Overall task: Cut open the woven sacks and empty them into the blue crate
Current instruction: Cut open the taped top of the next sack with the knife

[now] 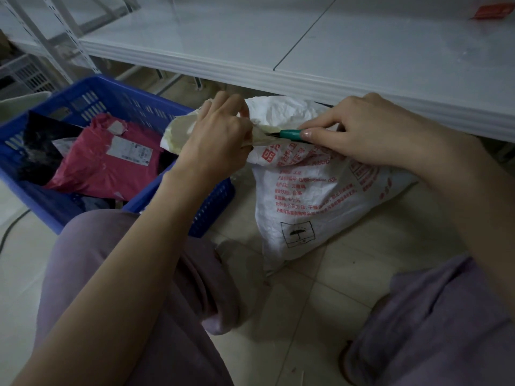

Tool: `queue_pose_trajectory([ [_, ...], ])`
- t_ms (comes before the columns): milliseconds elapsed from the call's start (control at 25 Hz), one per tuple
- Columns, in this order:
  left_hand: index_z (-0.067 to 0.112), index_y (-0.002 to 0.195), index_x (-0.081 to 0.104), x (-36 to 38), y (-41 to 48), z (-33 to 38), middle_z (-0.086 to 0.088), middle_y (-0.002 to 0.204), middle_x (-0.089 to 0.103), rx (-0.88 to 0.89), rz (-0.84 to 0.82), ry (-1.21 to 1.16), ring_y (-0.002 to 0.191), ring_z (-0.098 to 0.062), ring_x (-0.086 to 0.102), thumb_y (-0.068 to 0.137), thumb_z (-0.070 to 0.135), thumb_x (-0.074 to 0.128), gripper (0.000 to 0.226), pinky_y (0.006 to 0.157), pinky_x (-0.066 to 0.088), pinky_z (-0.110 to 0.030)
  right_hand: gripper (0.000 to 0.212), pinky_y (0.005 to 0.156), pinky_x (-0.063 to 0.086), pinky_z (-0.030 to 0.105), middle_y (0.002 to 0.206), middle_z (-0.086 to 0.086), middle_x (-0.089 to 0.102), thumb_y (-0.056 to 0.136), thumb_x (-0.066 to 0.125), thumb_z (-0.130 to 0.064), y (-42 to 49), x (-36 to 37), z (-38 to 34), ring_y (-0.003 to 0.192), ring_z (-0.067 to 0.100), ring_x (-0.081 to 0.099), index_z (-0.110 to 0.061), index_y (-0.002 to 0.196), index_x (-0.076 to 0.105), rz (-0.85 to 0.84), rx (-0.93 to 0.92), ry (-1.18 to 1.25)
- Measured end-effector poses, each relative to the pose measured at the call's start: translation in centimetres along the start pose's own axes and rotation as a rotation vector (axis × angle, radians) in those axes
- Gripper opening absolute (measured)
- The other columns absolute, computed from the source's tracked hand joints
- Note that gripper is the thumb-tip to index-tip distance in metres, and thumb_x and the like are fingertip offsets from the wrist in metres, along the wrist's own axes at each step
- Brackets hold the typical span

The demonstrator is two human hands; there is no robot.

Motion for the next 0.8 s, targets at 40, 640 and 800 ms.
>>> queue_pose_trajectory([
  [40,0.002,0.085,0.069,0.1,0.0,0.1,-0.013,0.109,0.056,-0.004,0.003,-0.004,0.102,-0.033,0.047,0.078,0.010,0.070,0.011,0.081,0.030,-0.033,0.029,0.059,0.038,0.029,0.089,-0.010,0.064,0.095,0.046,-0.045,0.0,0.0,0.1,0.073,0.016,0.055,-0.040,0.116,0.066,-0.010,0.015,0.004],
  [640,0.003,0.089,0.068,-0.7,0.1,-2.0,-0.014,0.115,0.054,-0.081,0.000,0.057,0.112,-0.035,0.039,0.080,0.014,0.065,0.014,0.086,0.028,-0.038,0.026,0.052,0.031,0.015,0.089,-0.020,0.060,0.088,0.056,-0.047,-0.6,-1.6,3.9,0.063,-0.002,0.049,-0.044,0.113,0.064,0.076,0.067,0.158],
  [800,0.003,0.085,0.067,-1.4,-0.2,-2.8,-0.014,0.113,0.054,-0.148,0.045,0.031,0.110,-0.036,0.040,0.076,0.014,0.068,0.014,0.086,0.029,-0.039,0.039,0.062,0.041,0.026,0.077,-0.019,0.062,0.069,0.059,-0.067,-0.4,-1.6,4.2,0.072,0.003,0.056,-0.042,0.097,0.067,0.076,0.099,0.269],
])
Point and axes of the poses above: each hand's wrist, its own y-axis towards the middle knuckle, its own x-axis out of the palm, z = x × y, the point moved 6 cm from there along y, towards the middle knuckle
